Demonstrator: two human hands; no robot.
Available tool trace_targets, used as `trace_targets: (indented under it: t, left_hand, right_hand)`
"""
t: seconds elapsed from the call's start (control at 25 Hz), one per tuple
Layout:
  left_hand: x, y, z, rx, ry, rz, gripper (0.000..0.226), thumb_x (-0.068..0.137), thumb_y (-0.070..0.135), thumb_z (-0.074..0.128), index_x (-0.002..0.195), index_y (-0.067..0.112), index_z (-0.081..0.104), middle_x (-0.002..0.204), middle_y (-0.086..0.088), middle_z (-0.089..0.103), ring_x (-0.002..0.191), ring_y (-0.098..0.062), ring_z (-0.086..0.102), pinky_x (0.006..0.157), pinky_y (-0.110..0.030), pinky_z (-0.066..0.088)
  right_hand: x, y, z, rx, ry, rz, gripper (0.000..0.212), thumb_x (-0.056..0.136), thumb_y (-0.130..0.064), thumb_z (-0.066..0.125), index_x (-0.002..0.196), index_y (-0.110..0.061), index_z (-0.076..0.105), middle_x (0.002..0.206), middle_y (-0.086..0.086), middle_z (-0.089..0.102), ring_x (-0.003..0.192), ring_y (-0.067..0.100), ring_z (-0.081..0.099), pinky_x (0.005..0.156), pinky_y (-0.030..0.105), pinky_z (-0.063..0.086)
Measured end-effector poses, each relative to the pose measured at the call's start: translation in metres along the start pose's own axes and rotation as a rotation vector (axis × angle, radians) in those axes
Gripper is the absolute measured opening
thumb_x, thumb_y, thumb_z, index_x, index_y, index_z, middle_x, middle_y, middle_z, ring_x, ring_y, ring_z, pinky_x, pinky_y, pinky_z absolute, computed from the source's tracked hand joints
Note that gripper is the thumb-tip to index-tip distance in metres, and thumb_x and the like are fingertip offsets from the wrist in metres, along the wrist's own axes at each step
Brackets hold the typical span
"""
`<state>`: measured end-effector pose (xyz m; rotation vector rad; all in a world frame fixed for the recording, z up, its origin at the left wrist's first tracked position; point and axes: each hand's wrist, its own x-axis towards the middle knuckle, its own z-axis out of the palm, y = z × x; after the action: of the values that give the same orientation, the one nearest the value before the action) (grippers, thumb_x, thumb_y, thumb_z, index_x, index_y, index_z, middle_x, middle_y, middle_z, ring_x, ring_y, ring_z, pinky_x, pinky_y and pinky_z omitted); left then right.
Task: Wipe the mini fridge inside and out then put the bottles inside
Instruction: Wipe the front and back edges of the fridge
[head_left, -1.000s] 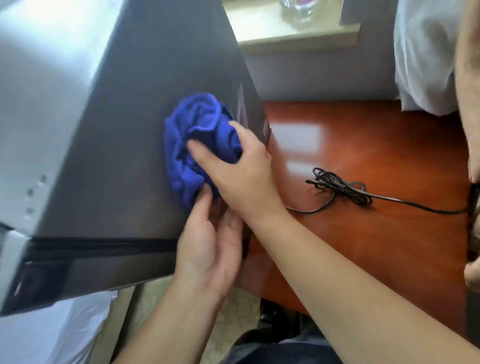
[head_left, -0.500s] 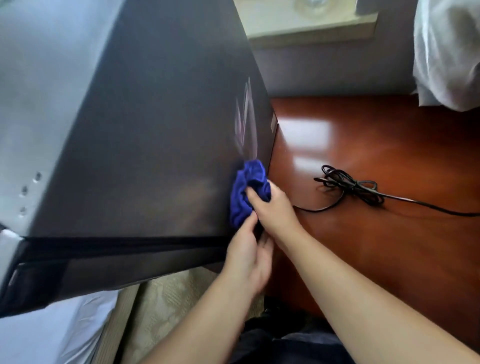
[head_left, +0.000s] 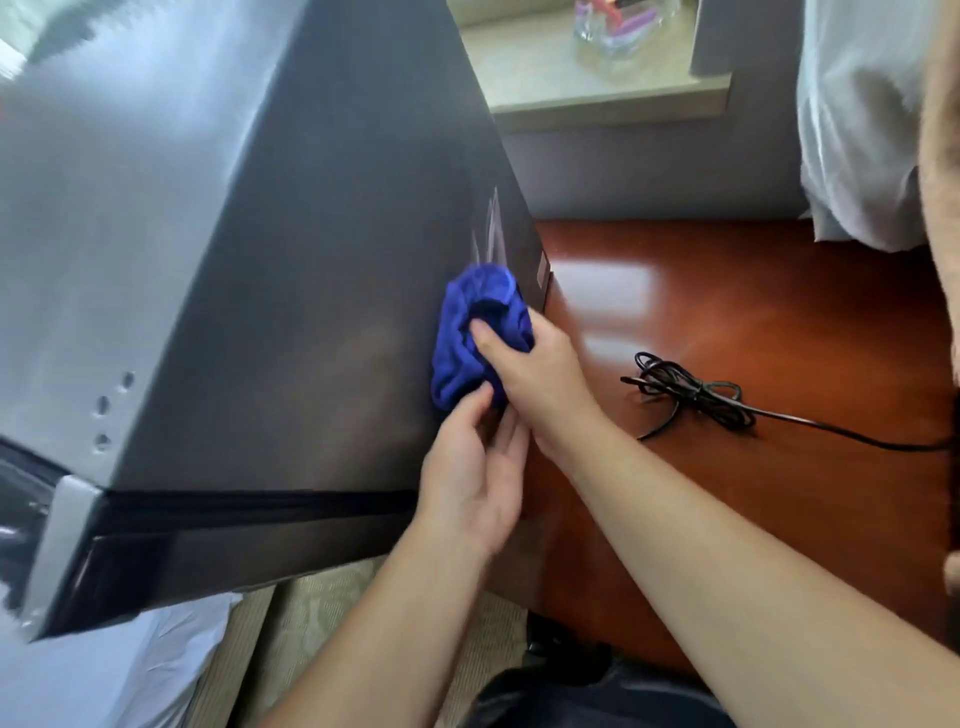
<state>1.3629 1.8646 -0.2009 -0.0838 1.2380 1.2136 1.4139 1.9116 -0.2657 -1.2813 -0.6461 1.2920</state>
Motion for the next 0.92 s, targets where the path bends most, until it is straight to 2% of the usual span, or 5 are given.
trace_targets:
  t: [0.16, 0.28, 0.56, 0.8, 0.92]
  left_hand:
    - [-0.048, 0.046, 0.057, -0.006, -0.315, 0.223, 0.032, 0.106, 0.017, 0.047, 0.105, 0.005, 0.077, 0.103, -0.013, 0.079, 0.088, -0.016, 0.076, 0.085, -0.026, 0.060]
    - [-0.056, 0.057, 0.065, 0.021, -0.390, 0.264, 0.036, 0.108, 0.023, 0.044, 0.105, 0.008, 0.076, 0.105, -0.011, 0.078, 0.095, -0.016, 0.075, 0.091, -0.027, 0.059]
    - [0.047, -0.016, 0.017, 0.043, -0.025, 0.017, 0.036, 0.106, 0.017, 0.050, 0.136, 0.002, 0.062, 0.134, -0.017, 0.067, 0.120, -0.028, 0.066, 0.106, -0.038, 0.051]
    - [0.101, -0.086, -0.071, 0.135, 0.357, -0.189, 0.035, 0.108, 0.009, 0.045, 0.140, 0.002, 0.057, 0.127, -0.019, 0.068, 0.099, -0.029, 0.069, 0.060, -0.035, 0.062]
    - [0.104, -0.081, -0.067, 0.098, 0.332, -0.154, 0.033, 0.107, 0.007, 0.045, 0.138, 0.002, 0.058, 0.116, -0.018, 0.070, 0.095, -0.027, 0.069, 0.074, -0.038, 0.063]
  right_hand:
    - [0.007, -0.123, 0.028, -0.028, -0.111, -0.418, 0.037, 0.079, -0.045, 0.077, 0.106, -0.019, 0.075, 0.099, 0.001, 0.079, 0.099, 0.020, 0.076, 0.092, 0.052, 0.058]
    - [0.007, -0.144, 0.036, -0.045, -0.122, -0.510, 0.037, 0.082, -0.046, 0.076, 0.107, -0.019, 0.074, 0.100, 0.002, 0.078, 0.099, 0.023, 0.075, 0.091, 0.052, 0.058]
    - [0.035, 0.005, -0.003, -0.146, -0.014, -0.069, 0.039, 0.079, -0.054, 0.067, 0.107, -0.027, 0.071, 0.100, -0.006, 0.080, 0.102, 0.015, 0.075, 0.096, 0.051, 0.058]
    - [0.002, 0.146, -0.042, -0.399, -0.161, 0.286, 0.030, 0.088, -0.033, 0.063, 0.116, -0.026, 0.069, 0.112, -0.004, 0.077, 0.112, 0.021, 0.070, 0.103, 0.044, 0.053]
    - [0.002, 0.134, -0.039, -0.371, -0.122, 0.281, 0.020, 0.090, -0.027, 0.063, 0.108, -0.027, 0.070, 0.105, -0.006, 0.078, 0.105, 0.020, 0.071, 0.100, 0.044, 0.054]
